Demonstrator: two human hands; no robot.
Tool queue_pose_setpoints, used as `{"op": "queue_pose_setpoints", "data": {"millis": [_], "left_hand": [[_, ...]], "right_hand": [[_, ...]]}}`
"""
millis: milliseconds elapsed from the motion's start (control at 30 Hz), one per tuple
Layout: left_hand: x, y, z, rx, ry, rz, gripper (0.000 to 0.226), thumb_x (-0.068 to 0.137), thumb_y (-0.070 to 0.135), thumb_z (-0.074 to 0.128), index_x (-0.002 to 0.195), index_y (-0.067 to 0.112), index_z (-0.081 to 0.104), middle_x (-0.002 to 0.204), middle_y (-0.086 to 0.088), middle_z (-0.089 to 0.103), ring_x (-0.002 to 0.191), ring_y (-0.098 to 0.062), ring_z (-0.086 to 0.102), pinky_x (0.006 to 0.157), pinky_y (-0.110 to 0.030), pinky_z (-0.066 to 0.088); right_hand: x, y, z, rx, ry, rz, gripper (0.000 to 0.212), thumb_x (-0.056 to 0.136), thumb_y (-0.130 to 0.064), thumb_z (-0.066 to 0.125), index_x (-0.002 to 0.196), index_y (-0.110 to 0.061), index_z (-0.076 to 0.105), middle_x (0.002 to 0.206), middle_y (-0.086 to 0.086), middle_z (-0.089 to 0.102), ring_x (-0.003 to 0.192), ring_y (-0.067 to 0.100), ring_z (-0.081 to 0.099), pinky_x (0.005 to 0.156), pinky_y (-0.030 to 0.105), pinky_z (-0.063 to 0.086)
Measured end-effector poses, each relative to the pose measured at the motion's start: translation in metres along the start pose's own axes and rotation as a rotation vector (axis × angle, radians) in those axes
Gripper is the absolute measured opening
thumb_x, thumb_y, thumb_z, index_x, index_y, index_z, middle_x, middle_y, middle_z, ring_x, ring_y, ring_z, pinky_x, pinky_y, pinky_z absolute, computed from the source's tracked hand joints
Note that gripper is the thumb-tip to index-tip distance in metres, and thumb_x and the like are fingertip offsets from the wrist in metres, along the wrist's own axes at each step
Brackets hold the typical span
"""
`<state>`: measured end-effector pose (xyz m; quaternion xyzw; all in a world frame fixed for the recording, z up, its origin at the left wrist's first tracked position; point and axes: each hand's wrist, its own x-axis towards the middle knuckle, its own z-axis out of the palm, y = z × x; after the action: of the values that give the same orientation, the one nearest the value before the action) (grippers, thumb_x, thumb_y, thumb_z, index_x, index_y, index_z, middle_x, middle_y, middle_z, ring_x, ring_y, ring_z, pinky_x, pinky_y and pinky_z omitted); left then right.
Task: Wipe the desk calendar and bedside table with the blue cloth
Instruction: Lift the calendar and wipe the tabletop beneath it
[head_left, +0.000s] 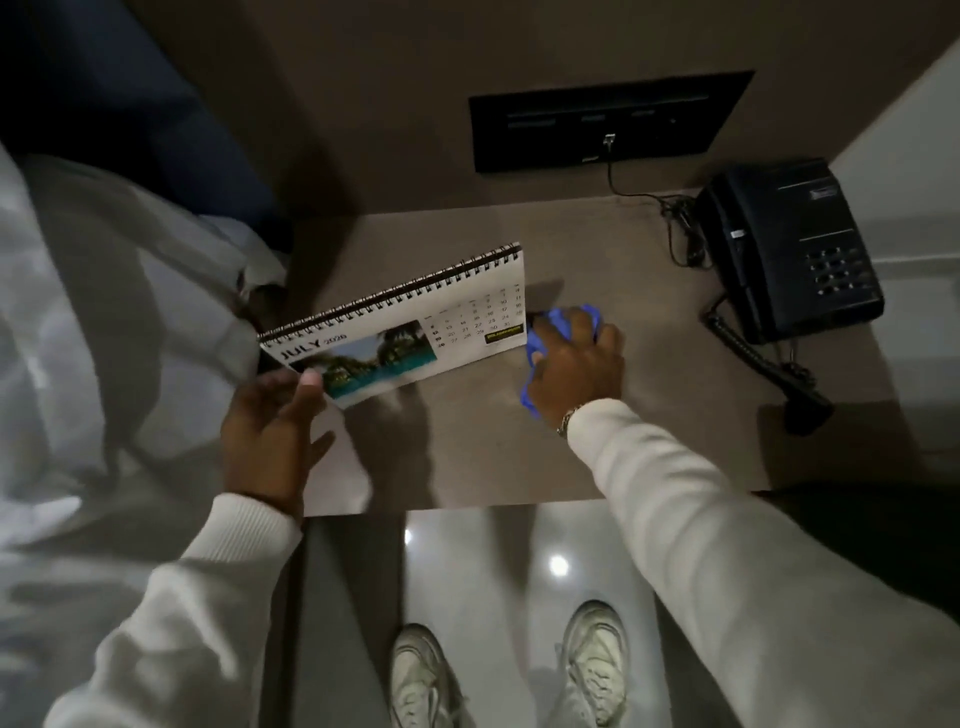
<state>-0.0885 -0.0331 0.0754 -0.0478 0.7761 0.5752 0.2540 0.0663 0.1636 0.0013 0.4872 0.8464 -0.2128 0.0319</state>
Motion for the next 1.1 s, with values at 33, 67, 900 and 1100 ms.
{"op": "queue_pose_setpoints", "data": {"millis": [33, 67, 900, 1100], "left_hand": [[0.005, 0.003, 0.001, -0.016, 0.012, -0.005, 0.011, 0.088, 0.027, 0.066, 0.093, 0.024, 0.057, 0.098, 0.001, 0.067, 0.101, -0.023, 0.064, 0.087, -0.046, 0.055], [0.012, 0.005, 0.001, -0.015, 0.024, -0.003, 0.013, 0.087, 0.027, 0.068, 0.091, 0.026, 0.055, 0.102, -0.002, 0.066, 0.1, -0.024, 0.064, 0.086, -0.047, 0.055], [0.079, 0.013, 0.004, 0.026, -0.091, 0.337, 0.027, 0.084, 0.003, 0.066, 0.078, 0.029, 0.061, 0.09, 0.014, 0.073, 0.102, -0.025, 0.07, 0.089, -0.054, 0.057], [0.078, 0.009, 0.023, 0.007, -0.131, 0.282, 0.034, 0.083, -0.009, 0.064, 0.07, 0.018, 0.048, 0.104, -0.019, 0.066, 0.111, -0.039, 0.065, 0.092, -0.061, 0.052]], "right_hand": [[-0.009, -0.004, 0.004, 0.009, 0.004, 0.014, 0.048, 0.09, -0.025, 0.05, 0.137, -0.028, 0.043, 0.153, 0.007, 0.029, 0.131, 0.042, 0.029, 0.103, 0.049, 0.036], [-0.018, -0.009, 0.008, 0.008, 0.012, 0.025, 0.05, 0.089, -0.024, 0.051, 0.138, -0.028, 0.042, 0.153, 0.007, 0.029, 0.132, 0.043, 0.028, 0.106, 0.049, 0.034], [-0.127, -0.036, 0.042, 0.014, -0.121, -0.294, 0.052, 0.084, -0.009, 0.049, 0.134, -0.025, 0.051, 0.149, 0.006, 0.042, 0.137, 0.036, 0.035, 0.115, 0.038, 0.028], [-0.129, 0.052, -0.015, -0.089, 0.003, -0.284, 0.038, 0.072, -0.006, 0.056, 0.103, -0.02, 0.074, 0.117, 0.014, 0.069, 0.113, 0.044, 0.06, 0.092, 0.048, 0.05]]}}
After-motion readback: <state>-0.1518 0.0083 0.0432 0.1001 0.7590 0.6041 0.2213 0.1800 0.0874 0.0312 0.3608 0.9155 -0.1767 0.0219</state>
